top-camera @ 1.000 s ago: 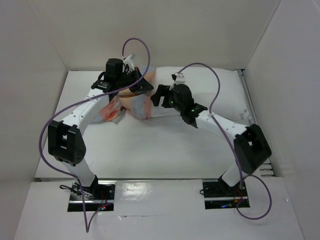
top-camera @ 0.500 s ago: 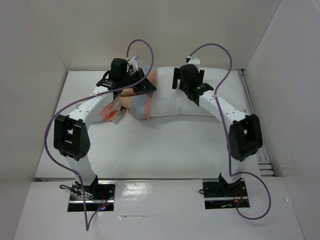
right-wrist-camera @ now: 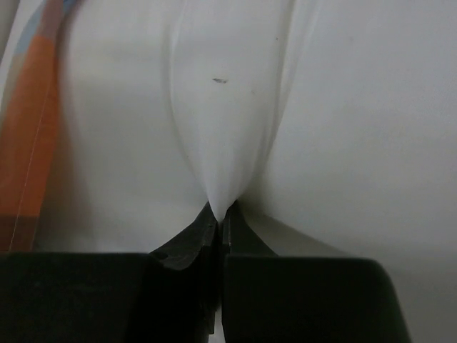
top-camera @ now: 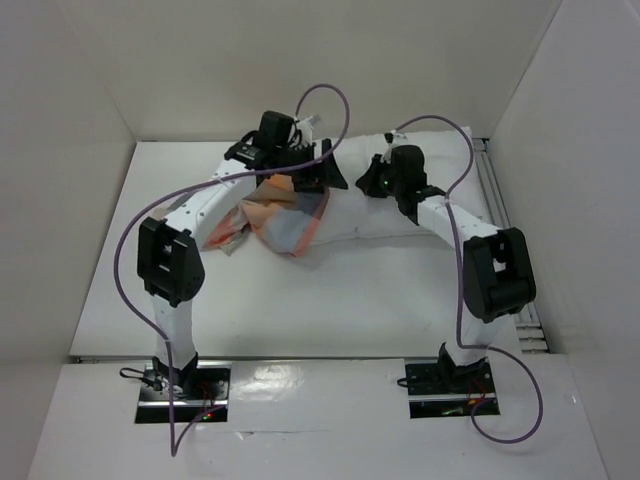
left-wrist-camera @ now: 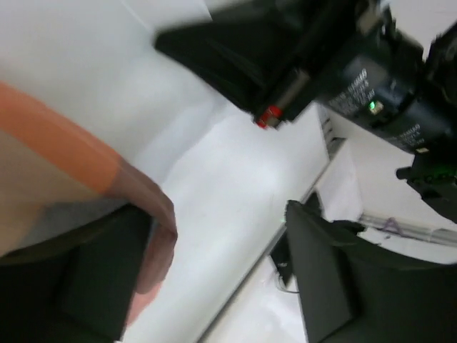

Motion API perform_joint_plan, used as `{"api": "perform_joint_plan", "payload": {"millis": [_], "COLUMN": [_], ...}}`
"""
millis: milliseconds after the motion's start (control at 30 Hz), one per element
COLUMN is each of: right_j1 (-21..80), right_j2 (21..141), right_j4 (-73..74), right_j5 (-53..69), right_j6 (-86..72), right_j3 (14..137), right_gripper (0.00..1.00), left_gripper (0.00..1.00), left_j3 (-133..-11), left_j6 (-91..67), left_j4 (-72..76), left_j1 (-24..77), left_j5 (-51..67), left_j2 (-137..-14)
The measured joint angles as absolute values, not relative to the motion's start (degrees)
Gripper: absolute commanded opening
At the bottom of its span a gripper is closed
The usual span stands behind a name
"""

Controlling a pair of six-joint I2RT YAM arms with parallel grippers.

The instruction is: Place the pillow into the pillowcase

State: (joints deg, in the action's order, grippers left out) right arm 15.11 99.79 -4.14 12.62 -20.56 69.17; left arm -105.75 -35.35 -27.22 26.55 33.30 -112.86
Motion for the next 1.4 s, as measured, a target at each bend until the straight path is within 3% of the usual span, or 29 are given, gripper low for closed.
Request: {"api": "perform_joint_plan", "payload": {"millis": [33,200,267,567,767,800,833,933,967,1000,1333,1400], "right_j1": [15.7,19.2,20.5,25.8,29.4,29.6,29.7,29.8,29.8,29.8,31.2,31.3], "right_j2": [98.9,96.2,95.1,92.6,91.0,91.0,90.9,90.7,90.7,90.6,88.4,88.2], "right_j4": [-4.8,-6.9,-7.1,-7.4,-7.3,-7.4,-7.4,-7.6,-7.7,-7.8,-8.3,-8.2], "right_j5": [12.6,10.3,8.4,1.6,-1.7,-1.9,-2.2,-2.9,-3.0,-3.0,-4.7,-4.8], "right_j6": [-20.7,-20.7,-20.3,-17.1,-15.3,-15.1,-15.1,-14.9,-14.8,-14.8,-13.4,-13.4], "right_j3": [68.3,64.8,63.7,61.1,59.4,59.4,59.2,58.8,58.8,58.6,55.7,55.4], "right_gripper": [0.0,0.0,0.0,0.0,0.0,0.0,0.0,0.0,0.0,0.0,0.0,0.0], "left_gripper": [0.93,0.7,0.66,0.73,0.71,0.68,0.58,0.26,0.07,0.0,0.0,0.04], "left_j3": [-107.2,-114.8,-116.9,-122.9,-127.8,-128.0,-128.3,-129.6,-129.8,-129.9,-124.6,-124.0], "left_j6": [-34.4,-31.2,-30.1,-28.5,-28.2,-28.2,-28.2,-27.7,-27.4,-27.4,-26.6,-26.3], "left_j4": [-28.6,-32.3,-33.0,-36.1,-36.0,-36.1,-36.4,-36.7,-36.6,-36.7,-35.0,-35.0], "left_j1": [25.7,19.9,17.9,17.5,19.0,19.3,19.5,19.9,20.0,20.2,20.3,20.2], "left_j5": [33.2,29.6,26.9,10.0,0.8,-0.6,-1.7,-3.7,-4.1,-4.3,2.2,5.0], "left_j2": [-112.8,-112.5,-112.3,-115.5,-124.4,-125.7,-126.9,-129.4,-129.5,-129.5,-122.6,-120.8]}}
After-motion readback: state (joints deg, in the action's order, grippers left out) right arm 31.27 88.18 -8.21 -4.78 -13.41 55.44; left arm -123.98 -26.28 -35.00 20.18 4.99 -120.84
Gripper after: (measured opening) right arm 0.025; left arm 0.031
